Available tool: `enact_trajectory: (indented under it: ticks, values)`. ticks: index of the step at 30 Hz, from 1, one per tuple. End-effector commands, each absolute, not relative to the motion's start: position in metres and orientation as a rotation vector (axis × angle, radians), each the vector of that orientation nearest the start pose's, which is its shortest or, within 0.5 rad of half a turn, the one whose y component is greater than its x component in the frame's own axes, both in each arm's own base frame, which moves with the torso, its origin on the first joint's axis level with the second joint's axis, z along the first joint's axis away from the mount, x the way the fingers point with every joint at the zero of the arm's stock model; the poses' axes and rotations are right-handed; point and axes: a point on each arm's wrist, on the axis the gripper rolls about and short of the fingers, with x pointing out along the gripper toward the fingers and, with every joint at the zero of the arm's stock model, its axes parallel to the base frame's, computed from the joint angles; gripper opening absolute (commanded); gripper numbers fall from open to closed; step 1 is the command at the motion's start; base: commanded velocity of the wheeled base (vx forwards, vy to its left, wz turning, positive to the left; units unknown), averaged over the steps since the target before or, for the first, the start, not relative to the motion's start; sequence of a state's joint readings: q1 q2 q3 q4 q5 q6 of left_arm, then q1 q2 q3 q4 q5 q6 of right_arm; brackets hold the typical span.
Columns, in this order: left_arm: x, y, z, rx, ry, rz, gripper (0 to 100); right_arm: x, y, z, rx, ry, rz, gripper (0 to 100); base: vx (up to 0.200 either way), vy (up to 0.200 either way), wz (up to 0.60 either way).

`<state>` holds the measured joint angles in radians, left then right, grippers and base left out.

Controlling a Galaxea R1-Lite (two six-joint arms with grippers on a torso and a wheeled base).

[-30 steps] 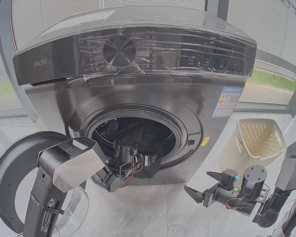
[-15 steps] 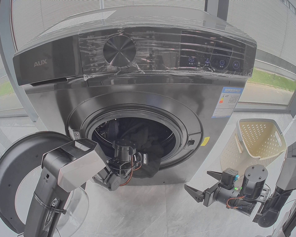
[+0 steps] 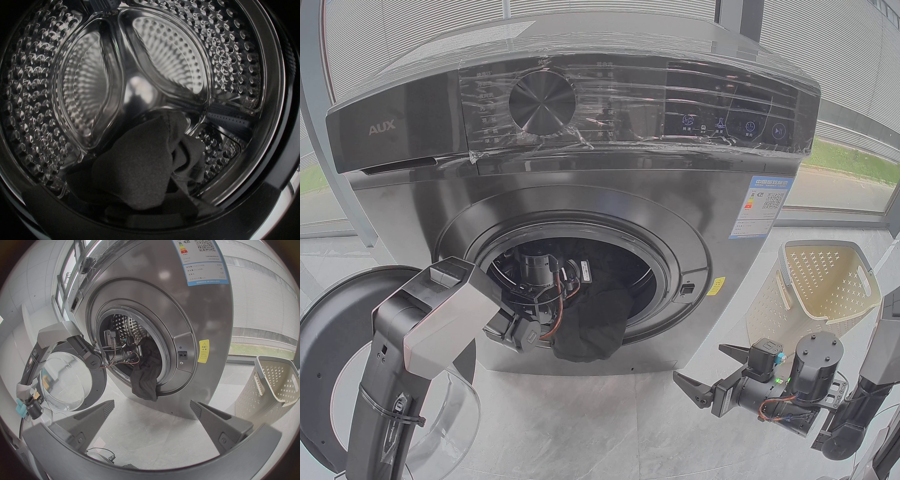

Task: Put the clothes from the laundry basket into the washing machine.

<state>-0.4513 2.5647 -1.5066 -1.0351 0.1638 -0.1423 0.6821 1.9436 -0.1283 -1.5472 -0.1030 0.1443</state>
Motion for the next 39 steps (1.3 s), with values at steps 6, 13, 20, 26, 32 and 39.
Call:
enact_trajectory:
  ticks: [6, 13, 20, 26, 32, 39]
  values:
    - [0.46, -0.218, 0.046, -0.144, 0.028, -0.275, 0, 0.187, 0.149, 0.065, 0.036, 0.289, 0.557, 100, 0.0, 0.0, 0.0]
    - [0.436, -0.222, 0.037, -0.111, 0.133, -0.308, 100, 0.187, 0.149, 0.065, 0.039, 0.288, 0.557, 100, 0.0, 0.0, 0.0]
    - [0.41, -0.222, 0.008, -0.054, 0.314, -0.375, 100, 0.188, 0.15, 0.064, 0.036, 0.291, 0.557, 100, 0.0, 0.0, 0.0]
    - [0.413, -0.224, -0.013, -0.039, 0.343, -0.375, 100, 0.188, 0.15, 0.064, 0.035, 0.292, 0.556, 100, 0.0, 0.0, 0.0]
    - [0.418, -0.223, -0.021, -0.039, 0.344, -0.369, 0, 0.188, 0.15, 0.064, 0.036, 0.294, 0.555, 100, 0.0, 0.0, 0.0]
    - [0.418, -0.223, -0.036, -0.032, 0.369, -0.367, 0, 0.188, 0.15, 0.065, 0.038, 0.288, 0.557, 100, 0.0, 0.0, 0.0]
